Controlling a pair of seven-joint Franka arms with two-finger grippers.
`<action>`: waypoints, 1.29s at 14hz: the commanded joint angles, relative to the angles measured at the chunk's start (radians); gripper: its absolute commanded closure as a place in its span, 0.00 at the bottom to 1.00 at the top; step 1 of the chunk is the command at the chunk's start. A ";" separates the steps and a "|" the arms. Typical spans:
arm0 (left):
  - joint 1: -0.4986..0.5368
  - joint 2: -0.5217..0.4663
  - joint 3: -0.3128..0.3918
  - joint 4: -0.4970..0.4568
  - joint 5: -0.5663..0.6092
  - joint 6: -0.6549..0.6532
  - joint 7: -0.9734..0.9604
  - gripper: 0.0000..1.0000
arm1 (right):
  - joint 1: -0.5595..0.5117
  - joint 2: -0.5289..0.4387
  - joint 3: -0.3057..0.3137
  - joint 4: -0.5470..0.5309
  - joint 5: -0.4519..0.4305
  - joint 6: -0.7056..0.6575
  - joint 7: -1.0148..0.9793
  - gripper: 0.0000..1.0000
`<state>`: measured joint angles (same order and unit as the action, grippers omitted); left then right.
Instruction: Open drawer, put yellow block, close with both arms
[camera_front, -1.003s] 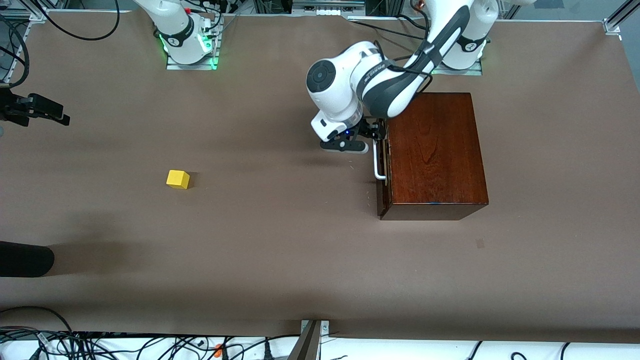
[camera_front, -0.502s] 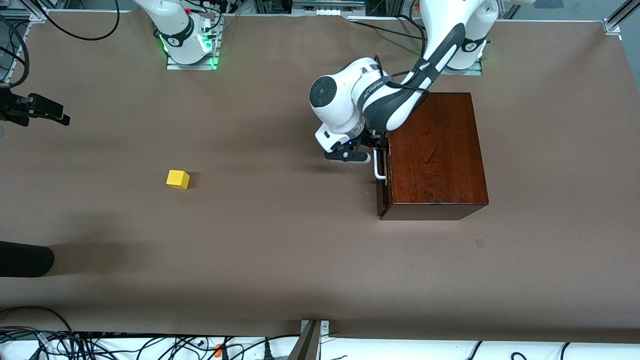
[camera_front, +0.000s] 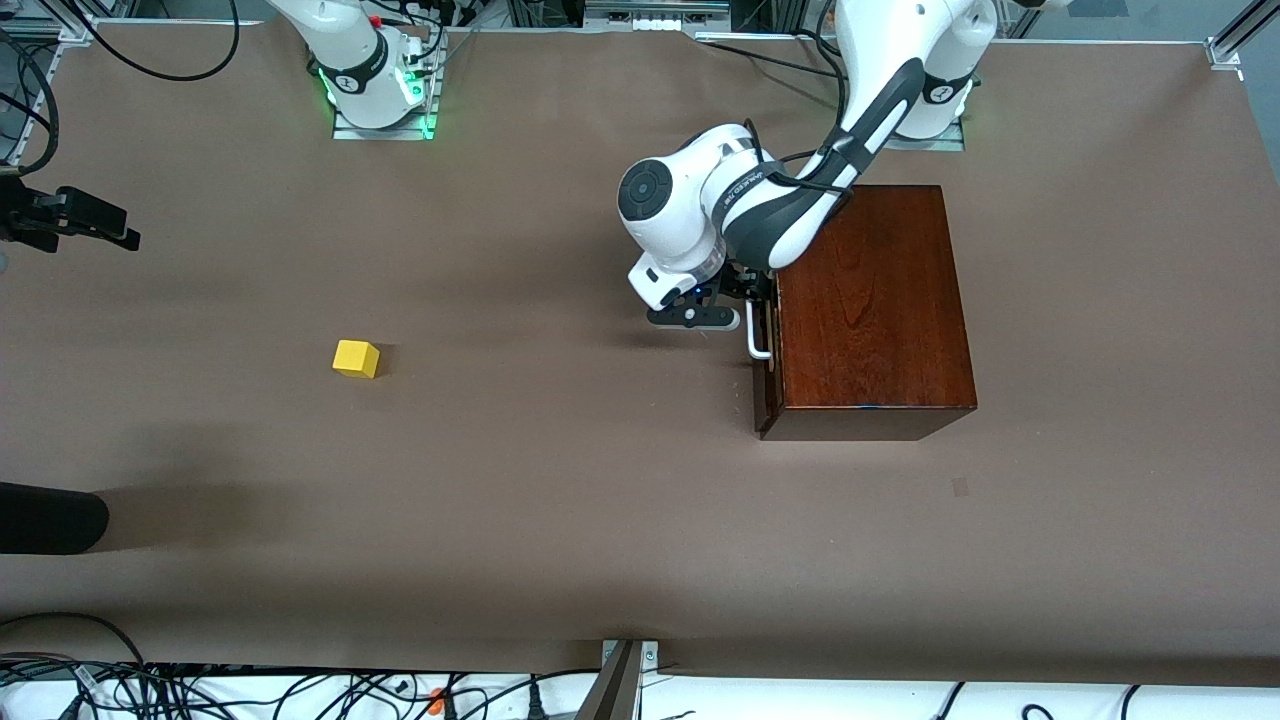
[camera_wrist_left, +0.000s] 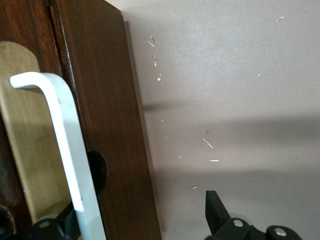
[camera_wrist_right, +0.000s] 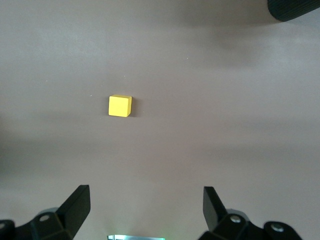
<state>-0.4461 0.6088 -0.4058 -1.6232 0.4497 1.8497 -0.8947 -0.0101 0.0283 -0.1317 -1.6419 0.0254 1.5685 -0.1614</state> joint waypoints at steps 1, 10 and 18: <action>-0.025 0.031 -0.007 0.057 0.018 0.009 -0.045 0.00 | -0.007 -0.002 0.004 0.007 0.002 -0.013 0.005 0.00; -0.092 0.118 -0.008 0.172 0.009 0.009 -0.102 0.00 | -0.007 -0.001 0.004 0.007 0.002 -0.012 0.008 0.00; -0.128 0.161 -0.008 0.268 -0.022 0.009 -0.104 0.00 | -0.007 -0.001 0.004 0.007 0.002 -0.012 0.007 0.00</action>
<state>-0.5363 0.7109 -0.4057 -1.4504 0.4498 1.8433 -0.9813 -0.0101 0.0283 -0.1317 -1.6419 0.0254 1.5682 -0.1614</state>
